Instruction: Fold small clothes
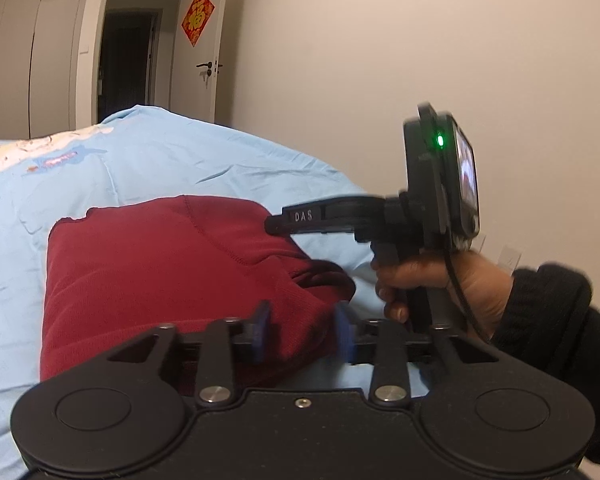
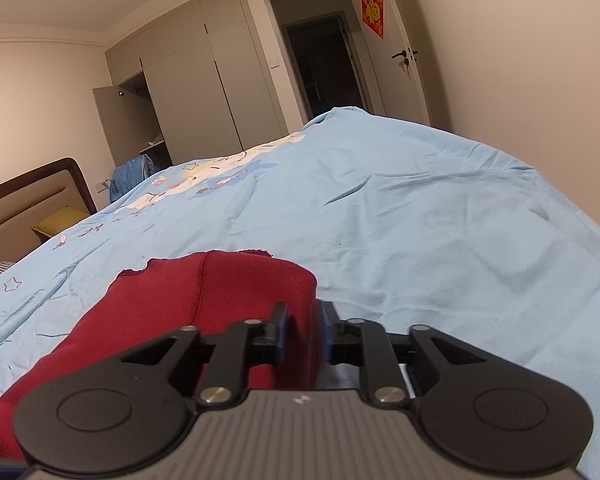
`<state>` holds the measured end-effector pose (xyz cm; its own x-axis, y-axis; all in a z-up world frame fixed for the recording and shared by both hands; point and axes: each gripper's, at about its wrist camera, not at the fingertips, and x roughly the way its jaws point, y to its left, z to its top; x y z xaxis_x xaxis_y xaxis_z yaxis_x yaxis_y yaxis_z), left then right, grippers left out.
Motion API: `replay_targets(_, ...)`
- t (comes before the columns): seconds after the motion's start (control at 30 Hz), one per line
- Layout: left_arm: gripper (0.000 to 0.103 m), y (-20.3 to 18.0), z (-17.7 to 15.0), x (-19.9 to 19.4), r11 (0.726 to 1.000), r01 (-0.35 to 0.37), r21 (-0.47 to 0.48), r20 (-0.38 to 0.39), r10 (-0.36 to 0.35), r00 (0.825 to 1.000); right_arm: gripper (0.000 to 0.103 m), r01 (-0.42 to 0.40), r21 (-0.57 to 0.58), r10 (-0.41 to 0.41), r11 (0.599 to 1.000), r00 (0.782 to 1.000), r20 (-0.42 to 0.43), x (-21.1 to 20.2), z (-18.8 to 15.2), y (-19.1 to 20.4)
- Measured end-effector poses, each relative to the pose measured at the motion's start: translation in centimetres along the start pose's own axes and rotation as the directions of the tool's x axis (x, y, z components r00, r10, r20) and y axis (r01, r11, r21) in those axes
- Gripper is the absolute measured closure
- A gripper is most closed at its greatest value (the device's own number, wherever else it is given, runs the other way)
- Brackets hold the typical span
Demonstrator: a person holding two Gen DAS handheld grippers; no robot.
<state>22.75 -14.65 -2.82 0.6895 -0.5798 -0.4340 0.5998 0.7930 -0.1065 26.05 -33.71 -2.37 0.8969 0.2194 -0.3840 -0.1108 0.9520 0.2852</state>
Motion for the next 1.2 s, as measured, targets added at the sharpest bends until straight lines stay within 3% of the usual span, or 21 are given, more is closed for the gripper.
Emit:
replay_targets(0.07, 0.045, 0.4, 0.2, -0.5, 0.999, 0.009, -0.032, 0.02, -0.009, 1.0, 0.049, 0.006, -0.004, -0.006, 1.0, 1.0, 0.003, -0.3, -0.1, 0.1)
replay_targets(0.13, 0.027, 1.0, 0.5, -0.9, 0.998, -0.007, -0.069, 0.044, 0.01, 0.999, 0.035, 0.007, -0.01, -0.007, 1.0, 1.0, 0.008, -0.7, -0.2, 0.3)
replay_targets(0.17, 0.023, 1.5, 0.6, -1.2, 0.996, -0.029, -0.09, 0.057, 0.034, 0.998, 0.029, 0.008, -0.014, -0.007, 1.0, 1.0, 0.011, -0.9, -0.2, 0.5)
replay_targets(0.3, 0.007, 3.8, 1.2, -1.7, 0.97, -0.133, -0.204, 0.077, 0.151, 0.986, 0.011, 0.0, -0.029, 0.001, 1.0, 1.0, 0.024, -1.5, -0.4, 0.9)
replay_targets(0.43, 0.001, 6.6, 0.9, -1.6, 0.903, -0.268, -0.334, 0.02, 0.291, 0.956, 0.0, -0.03, -0.012, 0.03, 0.999, 0.999, 0.022, -1.9, -1.0, 1.2)
replay_targets(0.53, 0.001, 8.5, 0.2, -1.9, 0.858, -0.323, -0.399, -0.038, 0.337, 0.941, 0.0, -0.057, -0.02, 0.057, 0.998, 0.998, 0.014, -2.2, -1.8, 1.8)
replay_targets(0.63, 0.001, 9.5, -0.5, -1.9, 0.834, -0.36, -0.418, -0.079, 0.361, 0.929, 0.0, -0.069, -0.061, 0.07, 0.996, 0.998, 0.003, -2.3, -2.6, 2.5)
replay_targets(0.77, 0.001, 10.3, -1.3, -1.6, 0.823, -0.359, -0.44, -0.119, 0.343, 0.932, 0.0, -0.054, -0.089, 0.051, 0.995, 0.998, -0.035, -1.9, -3.8, 2.8)
replay_targets(0.87, 0.001, 10.6, -2.1, -1.3, 0.819, -0.358, -0.448, -0.143, 0.33, 0.933, 0.0, -0.054, -0.032, 0.052, 0.998, 0.996, -0.074, -1.1, -4.7, 1.9)
replay_targets(1.2, 0.0, 10.6, -2.7, -1.1, 0.81, -0.355, -0.467, -0.151, 0.322, 0.934, 0.0, -0.059, -0.01, 0.058, 0.998, 0.998, -0.029, -1.5, -5.7, 1.5)
